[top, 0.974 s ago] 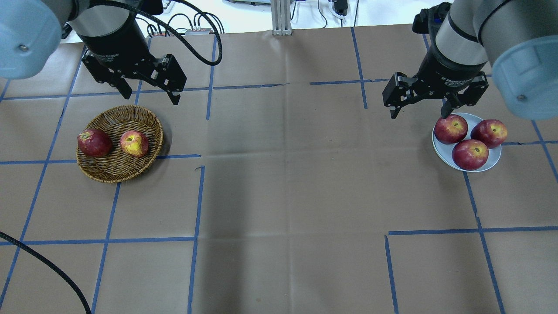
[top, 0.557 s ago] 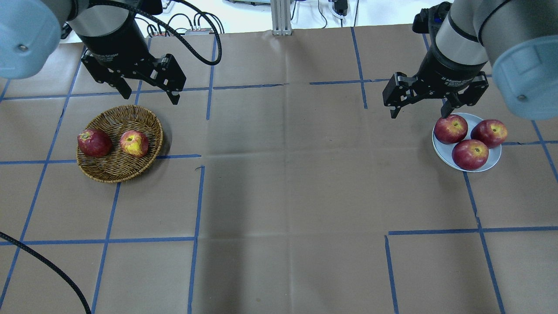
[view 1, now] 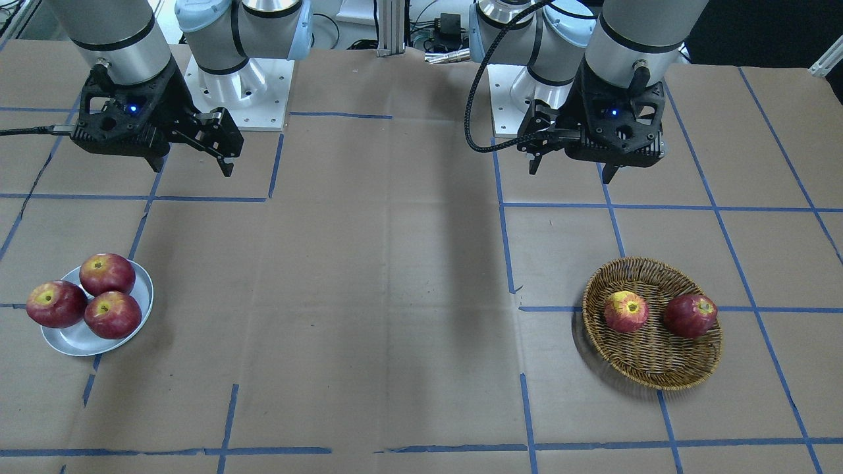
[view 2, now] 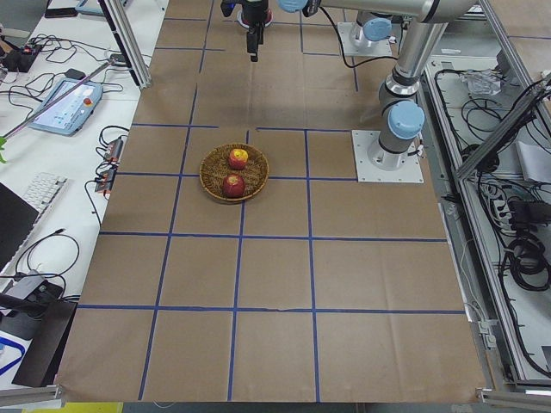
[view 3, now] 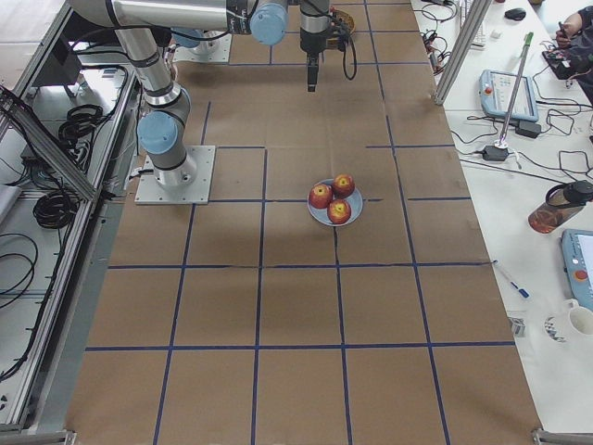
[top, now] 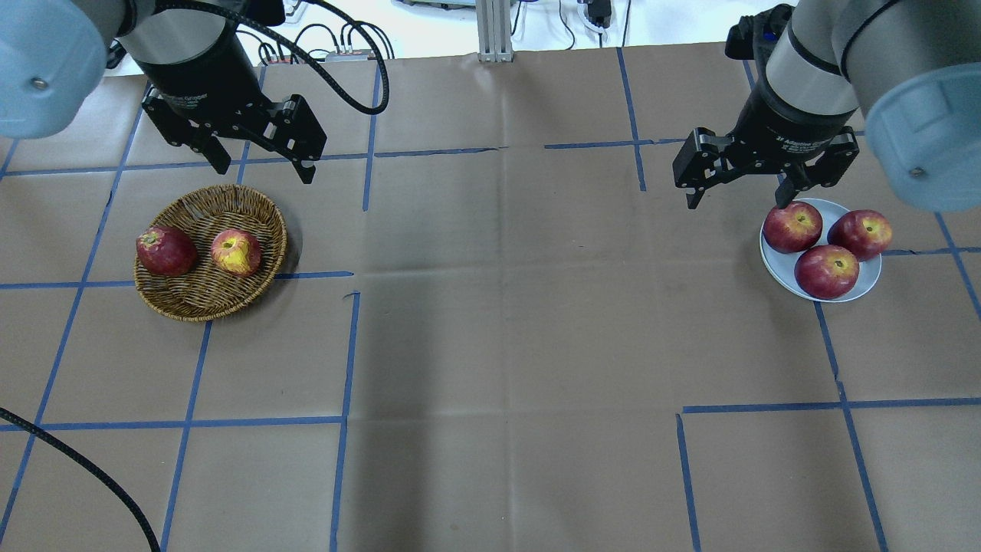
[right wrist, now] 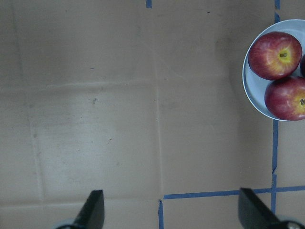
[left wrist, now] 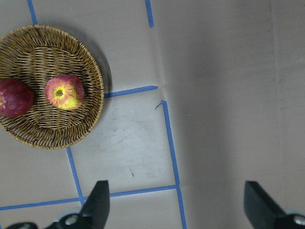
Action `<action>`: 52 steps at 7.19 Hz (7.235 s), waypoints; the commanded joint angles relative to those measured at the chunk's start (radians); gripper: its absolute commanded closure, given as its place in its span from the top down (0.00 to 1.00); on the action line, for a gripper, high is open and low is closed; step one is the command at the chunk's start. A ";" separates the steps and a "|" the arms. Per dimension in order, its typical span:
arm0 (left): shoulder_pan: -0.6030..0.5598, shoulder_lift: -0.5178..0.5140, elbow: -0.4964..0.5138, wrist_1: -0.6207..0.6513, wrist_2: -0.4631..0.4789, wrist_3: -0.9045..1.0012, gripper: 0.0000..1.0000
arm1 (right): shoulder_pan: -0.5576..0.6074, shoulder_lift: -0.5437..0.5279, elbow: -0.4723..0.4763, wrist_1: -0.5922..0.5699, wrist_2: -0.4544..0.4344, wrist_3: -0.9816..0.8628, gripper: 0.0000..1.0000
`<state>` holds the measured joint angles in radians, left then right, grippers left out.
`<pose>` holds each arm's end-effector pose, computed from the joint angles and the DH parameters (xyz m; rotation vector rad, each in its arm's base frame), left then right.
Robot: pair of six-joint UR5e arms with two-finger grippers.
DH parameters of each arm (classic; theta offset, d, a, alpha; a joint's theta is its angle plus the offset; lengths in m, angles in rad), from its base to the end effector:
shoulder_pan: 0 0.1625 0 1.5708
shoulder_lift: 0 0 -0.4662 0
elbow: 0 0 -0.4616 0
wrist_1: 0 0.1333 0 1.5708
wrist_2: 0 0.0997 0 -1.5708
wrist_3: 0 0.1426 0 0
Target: Transfer apple from basket to plate
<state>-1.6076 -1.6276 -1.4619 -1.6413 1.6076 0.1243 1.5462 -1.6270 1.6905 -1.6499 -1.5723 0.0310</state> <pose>-0.1495 -0.5794 0.5077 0.2504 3.0954 0.0311 0.1199 -0.5395 0.4576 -0.0873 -3.1388 0.0245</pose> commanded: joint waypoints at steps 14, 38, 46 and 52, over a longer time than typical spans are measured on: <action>0.023 -0.020 -0.072 0.073 0.008 0.046 0.99 | 0.000 -0.002 0.004 0.001 0.000 0.001 1.00; -0.041 -0.273 -0.203 0.520 -0.015 -0.183 0.38 | 0.002 -0.002 0.009 0.001 0.000 0.000 1.00; -0.336 -0.532 -0.060 0.580 -0.048 -0.437 0.40 | 0.002 -0.001 0.011 0.001 0.002 0.000 1.00; -0.350 -0.525 -0.077 0.578 -0.043 -0.439 0.98 | 0.002 0.001 -0.003 -0.001 0.008 0.004 1.00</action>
<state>-1.9566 -2.1614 -1.5373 -1.0619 1.5612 -0.3144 1.5478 -1.6255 1.6907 -1.6510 -1.5635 0.0335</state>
